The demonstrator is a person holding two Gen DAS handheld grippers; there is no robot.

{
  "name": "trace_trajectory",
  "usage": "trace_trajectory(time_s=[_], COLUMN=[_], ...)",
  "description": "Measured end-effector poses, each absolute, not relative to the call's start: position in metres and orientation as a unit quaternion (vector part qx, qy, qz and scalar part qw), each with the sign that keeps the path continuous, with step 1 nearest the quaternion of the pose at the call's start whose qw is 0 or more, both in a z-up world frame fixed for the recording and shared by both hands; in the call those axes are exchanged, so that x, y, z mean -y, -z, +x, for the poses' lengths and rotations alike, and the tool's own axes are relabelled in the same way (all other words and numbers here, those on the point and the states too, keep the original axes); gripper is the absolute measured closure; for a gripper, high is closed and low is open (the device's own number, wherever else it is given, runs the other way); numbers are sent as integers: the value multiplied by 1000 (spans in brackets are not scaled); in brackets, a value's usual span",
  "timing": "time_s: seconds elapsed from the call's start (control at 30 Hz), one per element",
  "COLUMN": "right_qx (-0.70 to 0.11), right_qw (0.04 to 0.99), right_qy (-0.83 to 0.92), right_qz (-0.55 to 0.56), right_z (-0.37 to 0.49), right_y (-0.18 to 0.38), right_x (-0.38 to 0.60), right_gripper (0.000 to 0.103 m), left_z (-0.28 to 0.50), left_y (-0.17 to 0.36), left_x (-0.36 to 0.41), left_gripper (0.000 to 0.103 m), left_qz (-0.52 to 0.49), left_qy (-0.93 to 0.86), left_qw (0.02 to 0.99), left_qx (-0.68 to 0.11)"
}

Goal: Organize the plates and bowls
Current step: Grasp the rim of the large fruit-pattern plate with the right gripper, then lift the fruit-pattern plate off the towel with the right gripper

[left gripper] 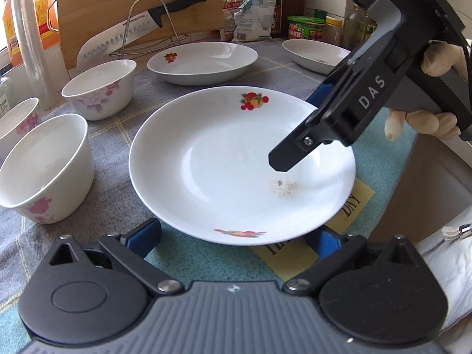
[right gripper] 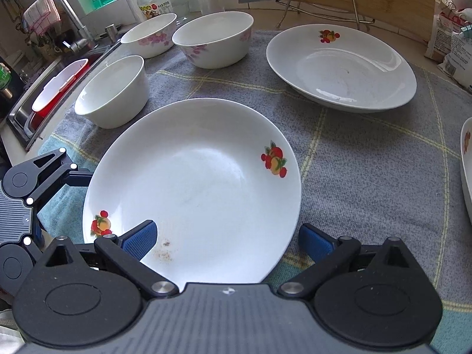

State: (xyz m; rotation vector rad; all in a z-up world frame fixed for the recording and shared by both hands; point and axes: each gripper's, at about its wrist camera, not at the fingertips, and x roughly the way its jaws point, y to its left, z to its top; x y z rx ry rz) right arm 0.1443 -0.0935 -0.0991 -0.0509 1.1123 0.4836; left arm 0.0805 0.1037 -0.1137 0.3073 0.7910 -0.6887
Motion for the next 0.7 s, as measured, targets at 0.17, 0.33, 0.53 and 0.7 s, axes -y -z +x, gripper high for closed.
trace_trajectory(time_s=[0.17, 0.33, 0.53, 0.7], right_qx=[-527, -529, -531, -532], right_qw=[820, 819, 815, 813], right_qy=[-219, -222, -229, -236], right_qz=[-47, -38, -33, -32], right_z=[150, 155, 160, 161], right_y=[100, 99, 99, 98], right_x=[83, 82, 82, 81], right_gripper=[0, 0, 0, 0], left_z=[83, 85, 88, 91], left_y=[114, 114, 115, 115], left_x=[-104, -105, -107, -108], left_gripper=[0, 0, 0, 0], left_qz=[151, 157, 166, 173], left_qy=[336, 348, 363, 373], left_qw=[850, 845, 837, 830], left_qx=[-376, -374, -375, -376])
